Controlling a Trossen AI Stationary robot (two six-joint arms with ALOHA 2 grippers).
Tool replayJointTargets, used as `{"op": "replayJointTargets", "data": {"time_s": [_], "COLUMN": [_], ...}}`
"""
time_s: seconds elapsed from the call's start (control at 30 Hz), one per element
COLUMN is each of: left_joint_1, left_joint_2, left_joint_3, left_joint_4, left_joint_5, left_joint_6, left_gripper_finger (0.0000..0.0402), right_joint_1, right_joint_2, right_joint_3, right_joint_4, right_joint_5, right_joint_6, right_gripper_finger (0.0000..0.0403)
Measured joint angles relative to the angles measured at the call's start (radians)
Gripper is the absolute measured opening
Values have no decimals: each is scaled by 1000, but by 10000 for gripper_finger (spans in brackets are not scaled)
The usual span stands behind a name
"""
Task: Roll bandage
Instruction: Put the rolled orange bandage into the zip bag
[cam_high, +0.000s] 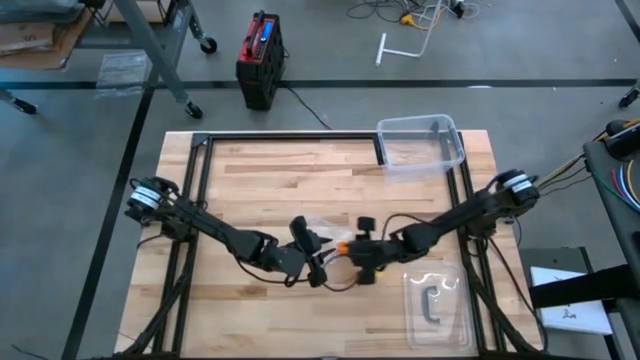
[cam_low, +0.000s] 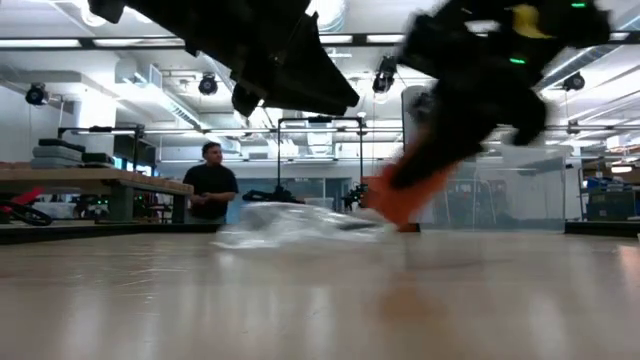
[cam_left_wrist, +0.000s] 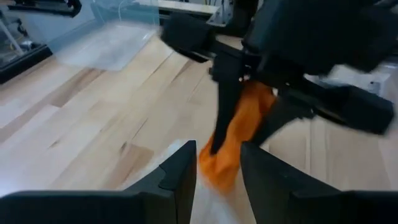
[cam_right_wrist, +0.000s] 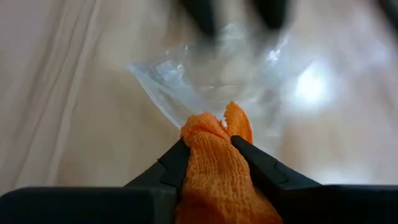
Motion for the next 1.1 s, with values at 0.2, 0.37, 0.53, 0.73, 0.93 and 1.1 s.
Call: {"op": "replayJointTargets", "data": {"time_s": [0.2,0.37,0.53,0.73,0.93,1.1], "left_joint_1": [-39,-69,-68,-62,-43,-29], "left_joint_2": [-5,-6,-8,-4,26,93], "left_joint_3": [-1,-1,0,-2,-9,-8], "left_joint_4": [-114,-288,-329,-349,-366,-373], "left_joint_5": [31,-7,-47,-47,-66,-67], "left_joint_6": [-144,-239,-161,-78,-105,-150], "left_gripper_finger": [115,115,130,188,245,234], "right_joint_1": [-9,10,60,144,158,158], "right_joint_2": [5,-75,-183,-265,-266,-266], "right_joint_3": [148,173,74,-40,-55,-55], "right_joint_4": [-210,-512,-623,-548,-493,-460], "right_joint_5": [154,200,216,293,320,322], "right_joint_6": [-94,27,256,443,430,419], "right_gripper_finger": [91,91,91,91,91,91]}}
